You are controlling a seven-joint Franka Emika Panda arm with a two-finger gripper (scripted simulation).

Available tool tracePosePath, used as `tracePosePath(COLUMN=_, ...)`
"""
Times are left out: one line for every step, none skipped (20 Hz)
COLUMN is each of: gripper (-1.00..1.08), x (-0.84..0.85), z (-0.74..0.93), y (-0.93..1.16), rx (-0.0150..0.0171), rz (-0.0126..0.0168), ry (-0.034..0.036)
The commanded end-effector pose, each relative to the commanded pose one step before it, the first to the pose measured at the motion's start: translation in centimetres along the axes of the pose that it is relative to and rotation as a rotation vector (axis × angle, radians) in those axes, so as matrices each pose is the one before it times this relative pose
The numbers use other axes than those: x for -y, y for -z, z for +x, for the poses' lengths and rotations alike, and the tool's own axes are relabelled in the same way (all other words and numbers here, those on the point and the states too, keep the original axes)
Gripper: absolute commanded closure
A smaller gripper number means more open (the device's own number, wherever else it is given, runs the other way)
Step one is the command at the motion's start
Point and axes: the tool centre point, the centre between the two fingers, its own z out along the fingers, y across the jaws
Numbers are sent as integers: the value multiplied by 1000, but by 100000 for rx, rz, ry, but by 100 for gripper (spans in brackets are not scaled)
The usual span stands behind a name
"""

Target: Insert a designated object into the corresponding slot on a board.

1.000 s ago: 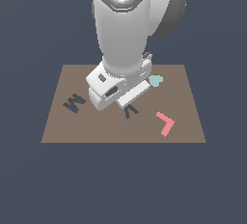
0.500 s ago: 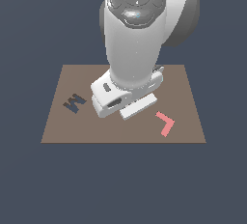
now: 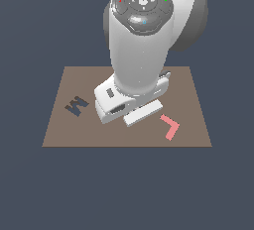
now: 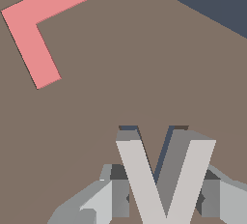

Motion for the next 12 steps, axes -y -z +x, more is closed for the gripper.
tracePosePath(gripper=108, x=-50, z=10, y=-485, rx=64, rz=19, ry=-226)
tracePosePath(gripper=108, x=-24, z=14, y=-204, rx=1, rz=-3, ry=-98)
tracePosePath(gripper=108, x=-20, z=5, y=-122, rx=1, rz=-2, ry=-69)
tracePosePath(gripper=108, x=7, z=8, y=-41, rx=0, rz=0, ry=0)
tracePosePath(gripper=-92, x=0, z=0, y=0, rx=0, rz=0, ry=0)
tracePosePath(gripper=-92, x=0, z=0, y=0, rx=0, rz=0, ry=0)
tracePosePath(gripper=-92, x=0, z=0, y=0, rx=0, rz=0, ry=0)
tracePosePath(gripper=-92, x=0, z=0, y=0, rx=0, rz=0, ry=0)
tracePosePath(gripper=-92, x=0, z=0, y=0, rx=0, rz=0, ry=0)
tracePosePath(gripper=-92, x=0, z=0, y=0, rx=0, rz=0, ry=0)
tracePosePath(gripper=-92, x=0, z=0, y=0, rx=0, rz=0, ry=0)
tracePosePath(gripper=-92, x=0, z=0, y=0, rx=0, rz=0, ry=0)
